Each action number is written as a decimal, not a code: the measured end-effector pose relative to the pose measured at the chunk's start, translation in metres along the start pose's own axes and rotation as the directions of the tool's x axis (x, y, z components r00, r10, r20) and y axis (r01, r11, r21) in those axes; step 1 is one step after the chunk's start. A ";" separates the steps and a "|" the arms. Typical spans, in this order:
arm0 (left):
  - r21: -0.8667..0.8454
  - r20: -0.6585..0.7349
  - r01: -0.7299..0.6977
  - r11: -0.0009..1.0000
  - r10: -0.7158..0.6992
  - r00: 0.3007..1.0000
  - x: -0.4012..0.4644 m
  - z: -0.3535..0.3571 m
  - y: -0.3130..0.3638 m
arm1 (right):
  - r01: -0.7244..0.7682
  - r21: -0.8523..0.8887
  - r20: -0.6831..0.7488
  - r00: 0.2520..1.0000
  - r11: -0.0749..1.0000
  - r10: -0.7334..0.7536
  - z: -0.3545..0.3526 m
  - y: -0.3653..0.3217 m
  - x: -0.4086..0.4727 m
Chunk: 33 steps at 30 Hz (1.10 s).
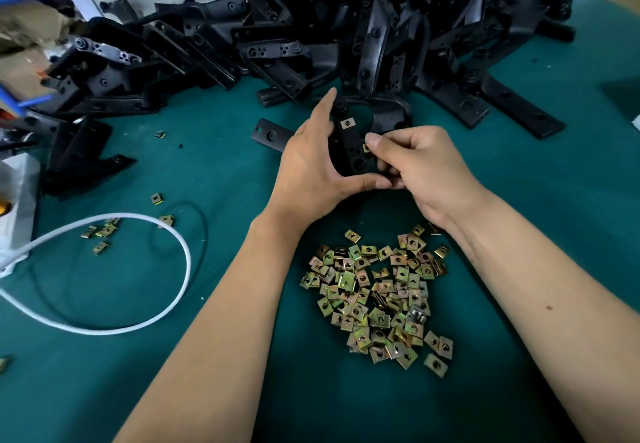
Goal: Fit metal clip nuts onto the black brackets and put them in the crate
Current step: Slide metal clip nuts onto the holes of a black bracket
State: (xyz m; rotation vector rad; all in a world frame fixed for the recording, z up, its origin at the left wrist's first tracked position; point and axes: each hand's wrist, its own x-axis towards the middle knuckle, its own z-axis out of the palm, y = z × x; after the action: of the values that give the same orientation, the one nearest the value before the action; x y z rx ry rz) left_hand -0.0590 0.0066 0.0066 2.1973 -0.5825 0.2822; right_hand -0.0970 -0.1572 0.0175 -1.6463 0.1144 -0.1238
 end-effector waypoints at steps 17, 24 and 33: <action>0.141 -0.033 -0.015 0.990 0.020 0.999 0.003 0.003 0.004 | 0.036 -0.074 -0.013 0.999 0.997 -0.037 0.001 0.000 -0.001; 0.133 -0.016 -0.002 0.991 0.004 1.000 0.003 0.002 0.005 | 0.010 -0.057 0.003 1.000 0.998 -0.010 -0.001 0.001 0.001; 0.044 0.032 0.037 0.998 -0.039 0.999 0.001 -0.006 -0.003 | -0.016 -0.015 -0.010 1.000 1.000 0.015 -0.006 0.007 0.007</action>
State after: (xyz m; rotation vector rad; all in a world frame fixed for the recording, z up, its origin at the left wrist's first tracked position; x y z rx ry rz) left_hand -0.0563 0.0127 0.0088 2.2558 -0.5569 0.2411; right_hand -0.0915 -0.1649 0.0111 -1.6599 0.1355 -0.1192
